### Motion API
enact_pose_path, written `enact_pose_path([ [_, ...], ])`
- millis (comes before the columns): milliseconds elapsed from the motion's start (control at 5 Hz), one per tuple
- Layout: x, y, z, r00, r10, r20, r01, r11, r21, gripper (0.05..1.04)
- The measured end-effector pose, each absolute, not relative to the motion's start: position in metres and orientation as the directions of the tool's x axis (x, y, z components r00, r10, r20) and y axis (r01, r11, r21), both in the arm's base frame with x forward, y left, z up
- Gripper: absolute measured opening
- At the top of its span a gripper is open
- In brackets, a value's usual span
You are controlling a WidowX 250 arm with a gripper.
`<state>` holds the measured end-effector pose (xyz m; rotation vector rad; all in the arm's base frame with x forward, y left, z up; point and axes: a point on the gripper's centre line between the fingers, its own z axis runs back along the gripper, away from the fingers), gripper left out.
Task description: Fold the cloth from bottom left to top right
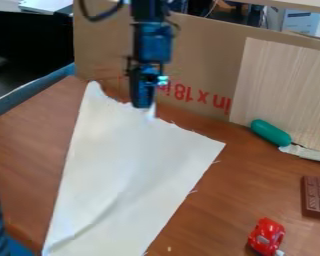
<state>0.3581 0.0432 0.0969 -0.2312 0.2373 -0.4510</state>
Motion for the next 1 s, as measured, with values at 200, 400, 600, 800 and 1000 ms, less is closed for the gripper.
enact_pose_path([
  [200,0.372,0.018,0.096,0.869,-0.448,-0.21,0.382,0.878,-0.29,0.05],
  [400,0.383,-0.001,0.091,0.861,-0.454,-0.23,0.383,0.876,-0.294,0.05],
  [600,0.389,-0.012,0.086,0.868,-0.452,-0.207,0.391,0.878,-0.277,0.065],
  [800,0.405,-0.005,0.085,0.875,-0.463,-0.143,0.422,0.873,-0.244,0.199],
  [1000,0.389,0.002,0.087,0.89,-0.449,-0.076,0.426,0.88,-0.209,0.438],
])
